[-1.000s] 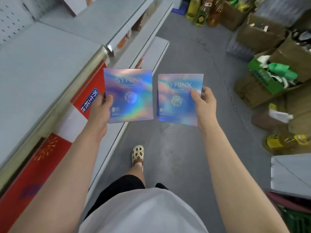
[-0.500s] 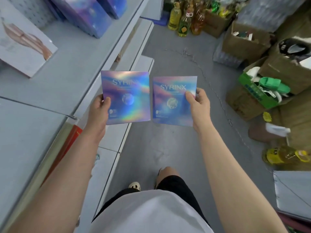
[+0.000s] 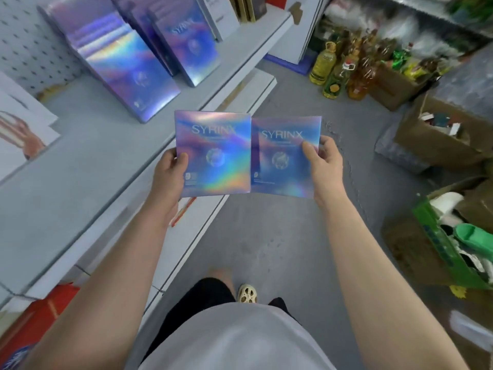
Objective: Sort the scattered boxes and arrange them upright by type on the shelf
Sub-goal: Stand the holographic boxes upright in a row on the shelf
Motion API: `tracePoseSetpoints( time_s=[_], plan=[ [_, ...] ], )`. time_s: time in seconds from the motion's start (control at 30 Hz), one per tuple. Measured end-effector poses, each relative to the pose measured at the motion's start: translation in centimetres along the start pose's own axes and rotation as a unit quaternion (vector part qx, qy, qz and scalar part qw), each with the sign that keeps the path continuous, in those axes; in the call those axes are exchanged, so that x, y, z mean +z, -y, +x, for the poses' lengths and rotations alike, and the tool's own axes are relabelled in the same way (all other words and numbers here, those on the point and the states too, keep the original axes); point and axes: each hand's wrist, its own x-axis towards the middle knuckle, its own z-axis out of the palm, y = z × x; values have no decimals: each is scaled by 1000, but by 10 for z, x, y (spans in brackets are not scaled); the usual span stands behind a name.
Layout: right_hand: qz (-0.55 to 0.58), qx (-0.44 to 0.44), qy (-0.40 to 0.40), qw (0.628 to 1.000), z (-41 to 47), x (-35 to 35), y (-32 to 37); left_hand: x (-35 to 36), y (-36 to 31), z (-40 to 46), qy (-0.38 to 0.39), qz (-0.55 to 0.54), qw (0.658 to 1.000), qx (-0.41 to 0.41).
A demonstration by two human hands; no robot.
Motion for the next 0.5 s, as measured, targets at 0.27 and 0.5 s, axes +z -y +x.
tracePoseSetpoints(
  time_s=[0.27, 0.5],
  plan=[
    [38, -26, 104, 993, 153, 60, 38, 29, -36, 110, -119, -13, 992, 31],
    [-3, -39, 205, 978, 246, 122, 71, 38, -67, 173, -184, -41, 981, 52]
  ],
)
